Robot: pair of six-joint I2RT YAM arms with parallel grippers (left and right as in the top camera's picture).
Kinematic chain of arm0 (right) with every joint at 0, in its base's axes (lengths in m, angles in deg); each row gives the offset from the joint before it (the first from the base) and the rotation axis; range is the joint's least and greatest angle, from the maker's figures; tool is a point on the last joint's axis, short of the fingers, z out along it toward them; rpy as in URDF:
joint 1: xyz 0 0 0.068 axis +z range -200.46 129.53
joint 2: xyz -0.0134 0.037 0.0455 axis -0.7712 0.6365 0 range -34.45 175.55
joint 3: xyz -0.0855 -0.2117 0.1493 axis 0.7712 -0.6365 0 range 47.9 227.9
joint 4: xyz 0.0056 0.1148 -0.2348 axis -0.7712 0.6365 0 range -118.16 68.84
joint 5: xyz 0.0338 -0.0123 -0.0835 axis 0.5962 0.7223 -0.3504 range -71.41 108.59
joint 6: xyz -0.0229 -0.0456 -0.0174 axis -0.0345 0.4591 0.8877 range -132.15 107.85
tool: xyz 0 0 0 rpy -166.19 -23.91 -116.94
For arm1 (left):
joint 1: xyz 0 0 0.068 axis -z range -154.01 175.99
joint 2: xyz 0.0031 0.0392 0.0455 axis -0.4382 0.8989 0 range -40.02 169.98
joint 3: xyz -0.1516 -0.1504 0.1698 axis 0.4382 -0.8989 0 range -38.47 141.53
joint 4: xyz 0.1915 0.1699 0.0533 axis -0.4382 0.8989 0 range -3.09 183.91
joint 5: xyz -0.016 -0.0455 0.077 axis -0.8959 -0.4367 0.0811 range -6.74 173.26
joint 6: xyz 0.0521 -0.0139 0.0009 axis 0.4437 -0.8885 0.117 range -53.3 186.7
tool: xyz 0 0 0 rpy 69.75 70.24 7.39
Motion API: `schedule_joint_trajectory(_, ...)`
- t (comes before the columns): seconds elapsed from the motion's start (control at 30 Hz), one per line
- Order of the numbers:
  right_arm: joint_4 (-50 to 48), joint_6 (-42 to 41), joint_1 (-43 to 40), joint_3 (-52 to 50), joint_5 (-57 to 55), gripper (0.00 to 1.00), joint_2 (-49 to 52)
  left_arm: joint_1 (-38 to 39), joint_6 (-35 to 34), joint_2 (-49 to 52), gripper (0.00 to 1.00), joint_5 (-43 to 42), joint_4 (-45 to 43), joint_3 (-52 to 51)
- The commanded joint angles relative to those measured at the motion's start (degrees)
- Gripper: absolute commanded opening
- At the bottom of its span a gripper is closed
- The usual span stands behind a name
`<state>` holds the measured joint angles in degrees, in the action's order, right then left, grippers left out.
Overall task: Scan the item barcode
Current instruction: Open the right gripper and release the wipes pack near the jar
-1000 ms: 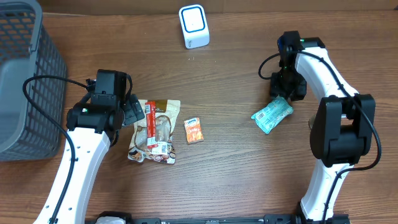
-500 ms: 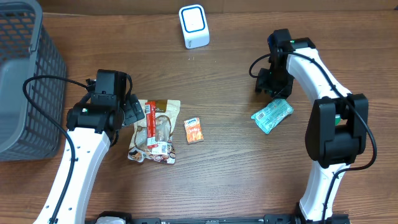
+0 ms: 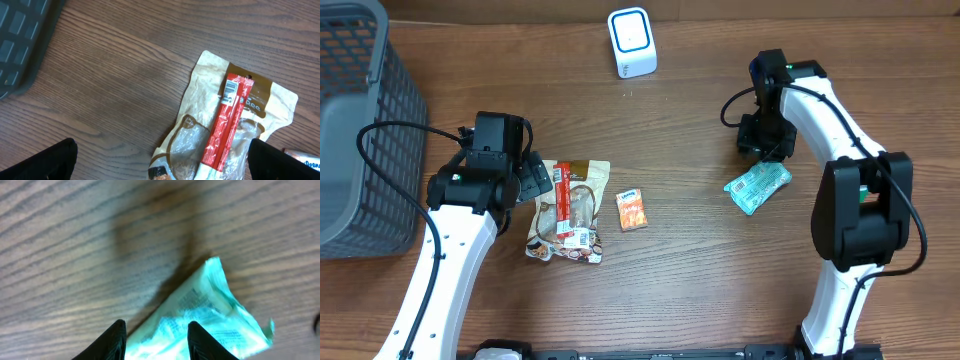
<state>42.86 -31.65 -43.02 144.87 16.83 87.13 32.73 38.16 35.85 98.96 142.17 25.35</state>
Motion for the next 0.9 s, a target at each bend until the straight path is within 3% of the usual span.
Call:
schedule_joint_trajectory(0.0, 1.42, -0.50, -0.79, 0.11, -0.74, 0.40, -4.26, 0.02, 0.22, -0.24, 1.00, 0.76, -0.04, 0.94)
schedule_joint_trajectory(0.33, 1.42, -0.74, -1.36, -5.55, -3.87, 0.41, -4.15, 0.02, 0.22, -0.24, 1.00, 0.76, -0.04, 0.94)
schedule_joint_trajectory(0.5, -3.91, -1.09, -1.40, -11.69, -6.36, 0.42, -4.13, 0.02, 0.22, -0.24, 0.99, 0.76, -0.04, 0.94)
schedule_joint_trajectory(0.67, -14.01, -0.33, -1.40, -20.83, -6.29, 0.51, -4.13, 0.02, 0.24, -0.24, 0.99, 0.76, -0.04, 0.94)
schedule_joint_trajectory(0.87, -13.27, 3.34, -1.42, -18.47, -6.32, 0.52, -4.92, 0.02, 0.22, -0.24, 1.00, 0.76, -0.02, 0.94)
